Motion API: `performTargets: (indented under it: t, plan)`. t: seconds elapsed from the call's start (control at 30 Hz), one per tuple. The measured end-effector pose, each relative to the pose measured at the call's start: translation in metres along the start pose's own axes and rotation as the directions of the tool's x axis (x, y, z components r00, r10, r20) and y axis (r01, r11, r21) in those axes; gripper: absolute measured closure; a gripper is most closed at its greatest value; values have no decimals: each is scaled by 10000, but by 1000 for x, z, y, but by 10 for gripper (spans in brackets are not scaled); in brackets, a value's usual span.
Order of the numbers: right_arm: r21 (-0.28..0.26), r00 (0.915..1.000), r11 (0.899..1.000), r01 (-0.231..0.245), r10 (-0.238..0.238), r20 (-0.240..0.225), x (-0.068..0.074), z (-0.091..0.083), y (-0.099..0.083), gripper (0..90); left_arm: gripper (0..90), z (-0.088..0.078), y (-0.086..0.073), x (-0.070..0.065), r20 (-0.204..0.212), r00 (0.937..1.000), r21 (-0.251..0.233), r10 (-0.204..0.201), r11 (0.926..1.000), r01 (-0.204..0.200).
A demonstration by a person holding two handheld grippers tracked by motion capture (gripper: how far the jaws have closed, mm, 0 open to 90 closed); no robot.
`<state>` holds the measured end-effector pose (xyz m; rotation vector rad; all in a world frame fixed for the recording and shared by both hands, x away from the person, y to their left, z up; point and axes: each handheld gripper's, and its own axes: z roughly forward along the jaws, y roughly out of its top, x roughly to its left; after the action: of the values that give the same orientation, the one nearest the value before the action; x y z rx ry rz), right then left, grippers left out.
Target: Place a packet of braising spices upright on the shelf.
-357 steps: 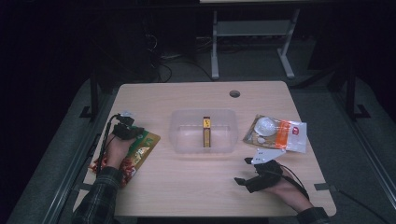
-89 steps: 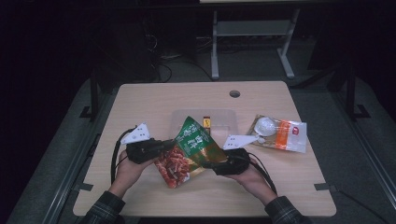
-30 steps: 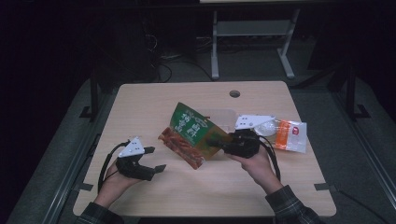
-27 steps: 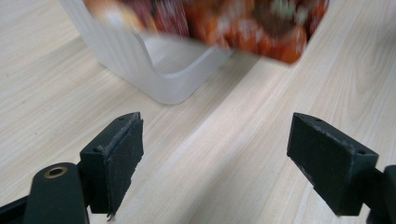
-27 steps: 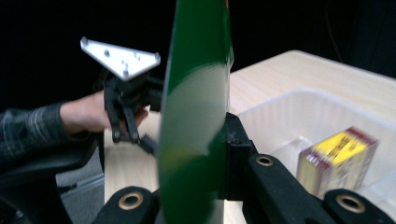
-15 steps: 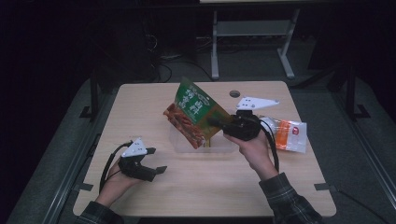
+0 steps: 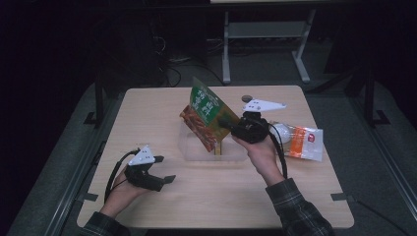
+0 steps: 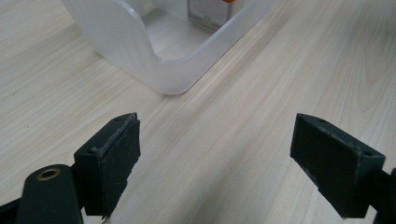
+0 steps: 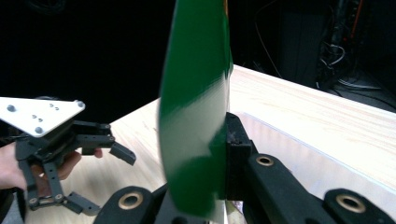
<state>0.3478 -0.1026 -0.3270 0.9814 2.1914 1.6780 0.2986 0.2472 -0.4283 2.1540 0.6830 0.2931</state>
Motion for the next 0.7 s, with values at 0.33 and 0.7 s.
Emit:
performTargets:
  t: [0.33, 0.7]
  plan:
    - [134, 9994, 9999, 89, -93, 328, 1, 8, -4, 894, 145, 2, 0, -1, 98, 9999, 59, 59, 10000, -60]
    - [283, 9976, 9992, 295, -312, 610, 4, 21, -6, 892, 141, 3, 0, -1, 195, 9996, 225, 225, 9995, -230]
